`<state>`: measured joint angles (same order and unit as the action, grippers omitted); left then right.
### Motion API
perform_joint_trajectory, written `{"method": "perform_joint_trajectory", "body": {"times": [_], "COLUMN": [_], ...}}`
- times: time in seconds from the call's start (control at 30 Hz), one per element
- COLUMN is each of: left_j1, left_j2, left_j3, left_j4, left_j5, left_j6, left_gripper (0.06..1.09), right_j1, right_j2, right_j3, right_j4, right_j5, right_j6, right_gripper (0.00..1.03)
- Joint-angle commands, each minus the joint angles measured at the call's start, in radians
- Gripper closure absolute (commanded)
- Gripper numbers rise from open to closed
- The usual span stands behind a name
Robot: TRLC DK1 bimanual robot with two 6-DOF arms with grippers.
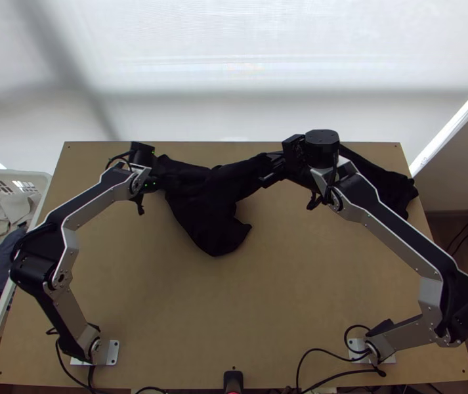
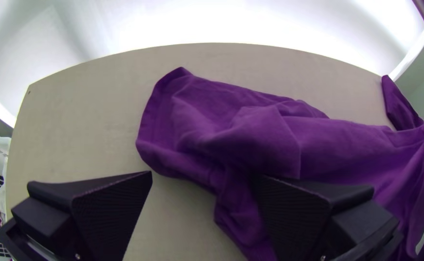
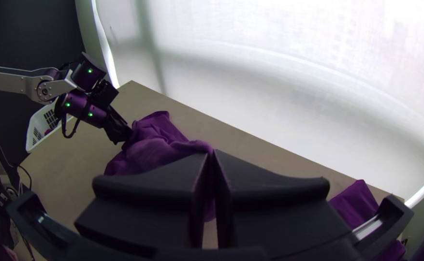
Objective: Fold the t-shirt
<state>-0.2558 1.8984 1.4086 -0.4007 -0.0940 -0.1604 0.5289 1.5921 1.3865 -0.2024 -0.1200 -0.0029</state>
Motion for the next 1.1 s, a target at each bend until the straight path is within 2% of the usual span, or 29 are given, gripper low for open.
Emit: {"method": "perform_joint_trajectory", "body": {"times": [0.0, 0.03, 0.07, 0.1, 0.3, 0.5, 0.8, 0.93, 1.07], "left_j1": [-0.03, -0.034, -0.036, -0.036, 0.0, 0.082, 0.161, 0.182, 0.188], "left_j2": [0.039, 0.041, 0.041, 0.039, 0.01, -0.091, -0.217, -0.234, -0.275], "left_j3": [0.026, 0.029, 0.032, 0.03, 0.066, 0.179, 0.5, 0.673, 0.754], "left_j4": [0.005, 0.007, 0.016, 0.031, 0.022, -0.078, -0.296, -0.392, -0.455], "left_j5": [-0.012, -0.032, -0.035, -0.035, -0.035, -0.035, -0.033, -0.033, -0.033], "left_j6": [0.009, 0.009, 0.01, 0.018, 0.021, -0.005, -0.047, -0.051, -0.05], "left_gripper": [0.3, 0.56, 0.92, 1.04, 1.05, 1.05, 1.05, 1.05, 1.05], "right_j1": [-0.006, -0.006, -0.006, -0.006, -0.009, -0.027, -0.033, -0.033, -0.03], "right_j2": [-0.05, -0.052, -0.055, -0.061, -0.083, -0.107, -0.182, -0.242, -0.304], "right_j3": [-0.017, -0.017, -0.018, -0.02, -0.02, -0.006, 0.055, 0.077, 0.08], "right_j4": [0.023, 0.023, 0.023, 0.023, 0.023, 0.038, 0.054, 0.106, 0.144], "right_j5": [0.011, 0.011, 0.011, 0.011, 0.013, 0.033, 0.088, 0.108, 0.109], "right_j6": [0.023, 0.026, 0.027, 0.029, 0.046, 0.055, 0.053, 0.052, 0.049], "right_gripper": [1.0, 1.0, 1.0, 1.0, 1.0, 1.0, 1.0, 1.0, 1.0]}}
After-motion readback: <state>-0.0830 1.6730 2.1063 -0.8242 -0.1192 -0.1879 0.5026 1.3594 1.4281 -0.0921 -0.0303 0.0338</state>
